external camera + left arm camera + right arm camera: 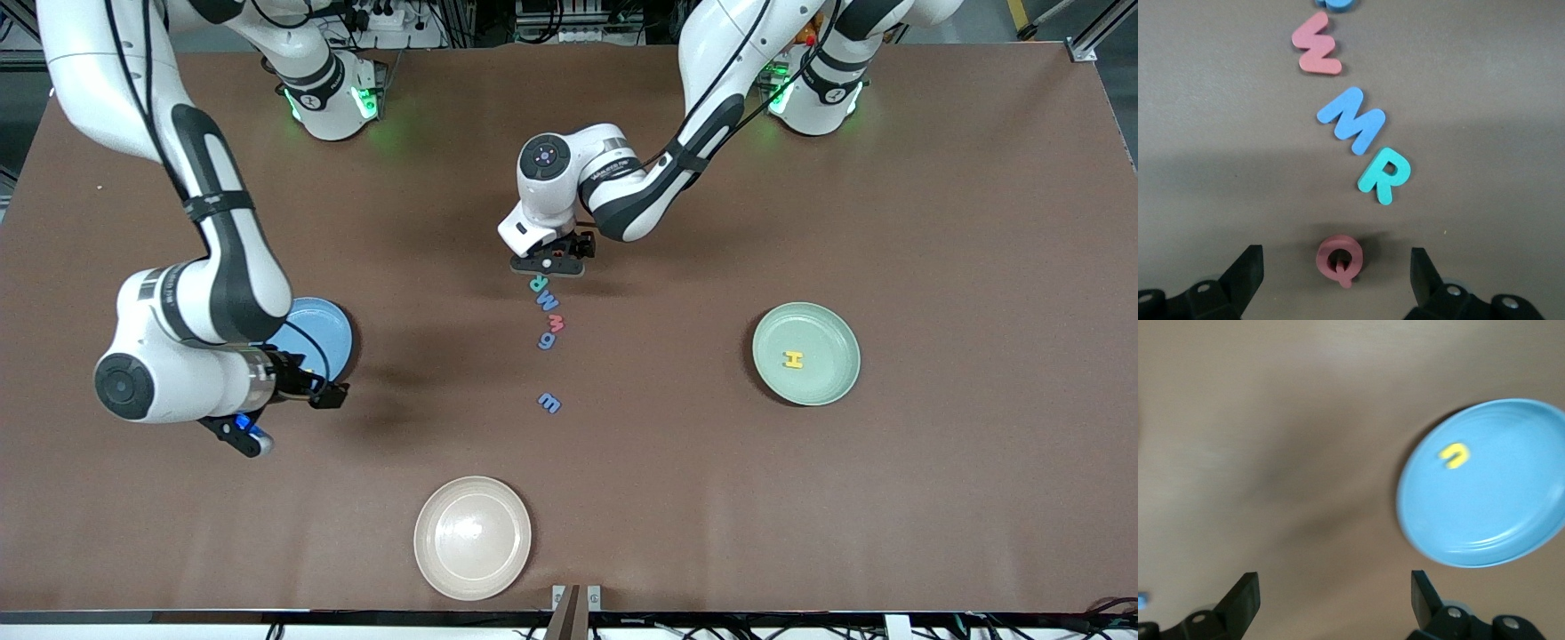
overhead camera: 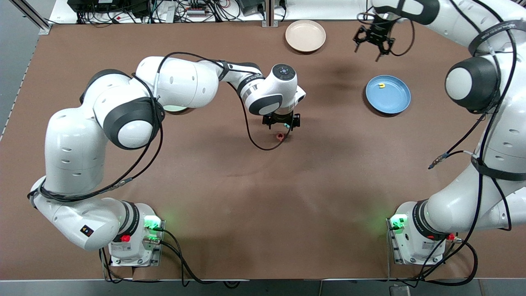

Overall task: Sort upper and lower case letters into plates
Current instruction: 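Release the yellow u on the blue plate while the left gripper grasps the pink Q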

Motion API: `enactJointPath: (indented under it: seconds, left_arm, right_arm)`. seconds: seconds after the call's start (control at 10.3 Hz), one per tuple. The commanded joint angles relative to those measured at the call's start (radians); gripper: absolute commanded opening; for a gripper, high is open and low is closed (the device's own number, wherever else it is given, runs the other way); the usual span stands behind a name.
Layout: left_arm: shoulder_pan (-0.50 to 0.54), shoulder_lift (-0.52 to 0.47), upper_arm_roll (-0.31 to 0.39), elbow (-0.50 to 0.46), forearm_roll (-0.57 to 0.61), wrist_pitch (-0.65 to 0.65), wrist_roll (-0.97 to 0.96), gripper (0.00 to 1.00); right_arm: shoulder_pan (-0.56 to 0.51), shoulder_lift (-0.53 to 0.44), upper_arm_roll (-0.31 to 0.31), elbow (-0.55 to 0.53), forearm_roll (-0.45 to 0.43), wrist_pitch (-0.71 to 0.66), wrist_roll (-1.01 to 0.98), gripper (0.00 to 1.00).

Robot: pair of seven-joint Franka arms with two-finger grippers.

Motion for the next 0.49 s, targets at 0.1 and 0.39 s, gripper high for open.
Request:
enactJointPath:
  seconds: [0.1,0.39]
  left_arm:
    - [-0.019,0.022,0.011,0.012,0.034,0.011,-0.041,0.9]
    - [-0.019,0.036,0.011,0.012,0.06,0.031,-0.062,0.87]
  right_arm:
    - [0.068,0.055,-0.004,0.027,0.019,0.169,0.087,1.0]
    - [0.117,0.088,-0.002,0.027,0.021,0.327,0.09,1.0]
